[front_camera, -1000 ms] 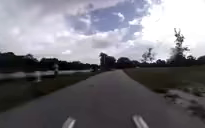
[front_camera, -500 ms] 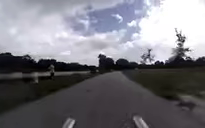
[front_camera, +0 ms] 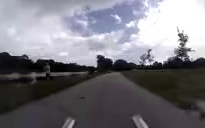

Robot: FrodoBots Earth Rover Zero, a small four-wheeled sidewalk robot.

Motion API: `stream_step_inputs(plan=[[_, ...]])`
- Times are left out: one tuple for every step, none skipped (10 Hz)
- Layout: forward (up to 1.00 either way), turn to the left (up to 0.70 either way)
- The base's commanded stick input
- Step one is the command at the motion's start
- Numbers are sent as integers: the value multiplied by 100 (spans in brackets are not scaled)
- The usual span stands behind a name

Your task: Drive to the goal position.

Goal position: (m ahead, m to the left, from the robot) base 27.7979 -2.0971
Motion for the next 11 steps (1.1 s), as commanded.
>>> stream_step_inputs(plan=[[85,0],[85,-14],[85,-34],[85,-27],[85,-10],[85,0],[85,0],[85,-16],[85,-34],[85,-34],[85,-14]])
